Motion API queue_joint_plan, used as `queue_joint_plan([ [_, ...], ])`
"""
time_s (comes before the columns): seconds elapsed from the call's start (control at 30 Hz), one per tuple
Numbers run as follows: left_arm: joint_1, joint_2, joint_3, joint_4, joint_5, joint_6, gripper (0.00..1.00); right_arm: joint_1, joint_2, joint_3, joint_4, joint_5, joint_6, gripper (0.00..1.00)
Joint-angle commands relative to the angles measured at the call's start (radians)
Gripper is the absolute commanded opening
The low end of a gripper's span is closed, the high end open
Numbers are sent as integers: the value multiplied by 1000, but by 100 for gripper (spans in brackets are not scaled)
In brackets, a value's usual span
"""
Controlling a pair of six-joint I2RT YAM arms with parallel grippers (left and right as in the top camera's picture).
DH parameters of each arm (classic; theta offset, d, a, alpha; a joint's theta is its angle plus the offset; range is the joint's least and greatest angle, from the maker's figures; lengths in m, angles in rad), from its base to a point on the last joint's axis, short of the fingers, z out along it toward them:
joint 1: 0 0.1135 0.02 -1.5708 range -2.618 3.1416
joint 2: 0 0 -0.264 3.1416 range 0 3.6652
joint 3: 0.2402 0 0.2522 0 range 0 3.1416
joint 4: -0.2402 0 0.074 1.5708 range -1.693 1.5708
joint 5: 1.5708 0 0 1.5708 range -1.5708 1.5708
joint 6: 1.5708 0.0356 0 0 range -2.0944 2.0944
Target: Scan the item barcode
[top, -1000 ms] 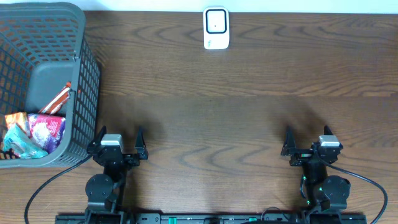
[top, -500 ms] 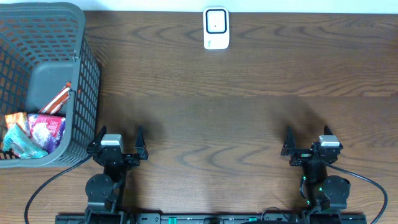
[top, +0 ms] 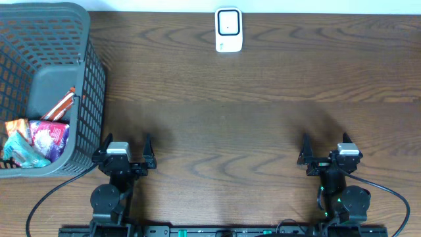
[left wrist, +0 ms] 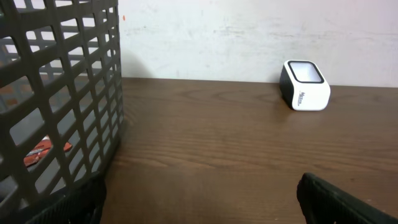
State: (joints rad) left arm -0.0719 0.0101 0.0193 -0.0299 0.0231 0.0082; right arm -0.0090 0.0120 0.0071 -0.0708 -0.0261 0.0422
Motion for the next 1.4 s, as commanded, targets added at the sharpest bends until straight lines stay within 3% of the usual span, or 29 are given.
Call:
queue_joint_plan([
  [0.0,6,-6,-15,-44,-31,18,98,-16,-3,-1,-5,5,13,99],
  [0.93,6,-6,-15,-41,-31,17,98,-16,-3,-1,-5,5,13,99],
  [1.07,5,-6,-15,42,219,-70,98,-16,-3,-1,-5,5,13,99],
  [1.17,5,-6,-15,148,412,-70,98,-16,-3,-1,-5,5,13,99],
  [1.37,5,-6,-13,428,457,-172,98,-16,-3,-1,-5,5,13,99],
])
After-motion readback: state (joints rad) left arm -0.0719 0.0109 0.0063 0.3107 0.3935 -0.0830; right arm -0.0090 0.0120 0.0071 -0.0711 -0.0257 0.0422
